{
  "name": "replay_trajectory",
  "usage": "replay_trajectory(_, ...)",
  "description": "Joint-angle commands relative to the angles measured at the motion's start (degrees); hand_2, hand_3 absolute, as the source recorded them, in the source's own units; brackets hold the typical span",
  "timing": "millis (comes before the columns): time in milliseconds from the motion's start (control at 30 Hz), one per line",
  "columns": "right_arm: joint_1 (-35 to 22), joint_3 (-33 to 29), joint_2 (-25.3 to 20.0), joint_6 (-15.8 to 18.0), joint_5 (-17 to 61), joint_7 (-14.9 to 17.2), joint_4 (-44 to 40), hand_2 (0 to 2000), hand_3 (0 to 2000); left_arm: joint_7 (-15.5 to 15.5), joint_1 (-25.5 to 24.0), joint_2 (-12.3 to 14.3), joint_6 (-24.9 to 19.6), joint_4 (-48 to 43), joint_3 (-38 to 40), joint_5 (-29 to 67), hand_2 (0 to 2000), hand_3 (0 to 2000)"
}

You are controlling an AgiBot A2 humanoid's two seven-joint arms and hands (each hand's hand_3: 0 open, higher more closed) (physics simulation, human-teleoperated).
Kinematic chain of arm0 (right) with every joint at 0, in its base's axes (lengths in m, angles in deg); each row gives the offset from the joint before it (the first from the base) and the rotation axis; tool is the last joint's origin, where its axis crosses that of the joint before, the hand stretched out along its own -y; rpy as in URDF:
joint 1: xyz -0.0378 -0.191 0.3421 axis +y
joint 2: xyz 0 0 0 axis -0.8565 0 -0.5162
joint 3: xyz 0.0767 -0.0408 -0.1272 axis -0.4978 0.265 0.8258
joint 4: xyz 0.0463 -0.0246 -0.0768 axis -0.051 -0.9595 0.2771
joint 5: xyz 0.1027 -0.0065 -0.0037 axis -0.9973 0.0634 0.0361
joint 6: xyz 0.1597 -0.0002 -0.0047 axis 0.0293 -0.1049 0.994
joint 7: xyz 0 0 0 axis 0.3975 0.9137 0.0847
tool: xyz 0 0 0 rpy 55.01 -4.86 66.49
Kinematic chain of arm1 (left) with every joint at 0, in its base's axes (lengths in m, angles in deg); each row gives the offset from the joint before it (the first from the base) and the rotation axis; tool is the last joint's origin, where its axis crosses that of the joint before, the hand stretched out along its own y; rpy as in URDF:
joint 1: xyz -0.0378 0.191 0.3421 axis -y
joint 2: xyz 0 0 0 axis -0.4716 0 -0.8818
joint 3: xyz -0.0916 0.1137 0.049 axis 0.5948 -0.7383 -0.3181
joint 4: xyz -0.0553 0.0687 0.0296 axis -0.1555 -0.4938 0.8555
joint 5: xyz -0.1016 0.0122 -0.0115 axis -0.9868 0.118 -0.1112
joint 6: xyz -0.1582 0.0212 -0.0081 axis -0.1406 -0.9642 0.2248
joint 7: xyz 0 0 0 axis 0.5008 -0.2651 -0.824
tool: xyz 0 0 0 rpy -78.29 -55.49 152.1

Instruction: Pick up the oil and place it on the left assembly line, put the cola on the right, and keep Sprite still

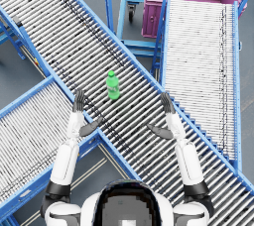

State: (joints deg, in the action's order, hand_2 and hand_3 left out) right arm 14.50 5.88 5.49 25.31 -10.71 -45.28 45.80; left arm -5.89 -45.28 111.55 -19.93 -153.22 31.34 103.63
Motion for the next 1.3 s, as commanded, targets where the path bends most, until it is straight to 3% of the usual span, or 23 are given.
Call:
replay_trajectory(33, 0.0, 0.0, 0.0, 0.0, 0.0, 0.0, 0.0, 0, 0, 0.0, 0.0, 0.0, 0.0, 0.0, 0.0, 0.0, 0, 0)
replay_trajectory(1300, 0.0, 0.0, 0.0, 0.0, 0.0, 0.0, 0.0, 0, 0, 0.0, 0.0, 0.0, 0.0, 0.0, 0.0, 0.0, 0, 0)
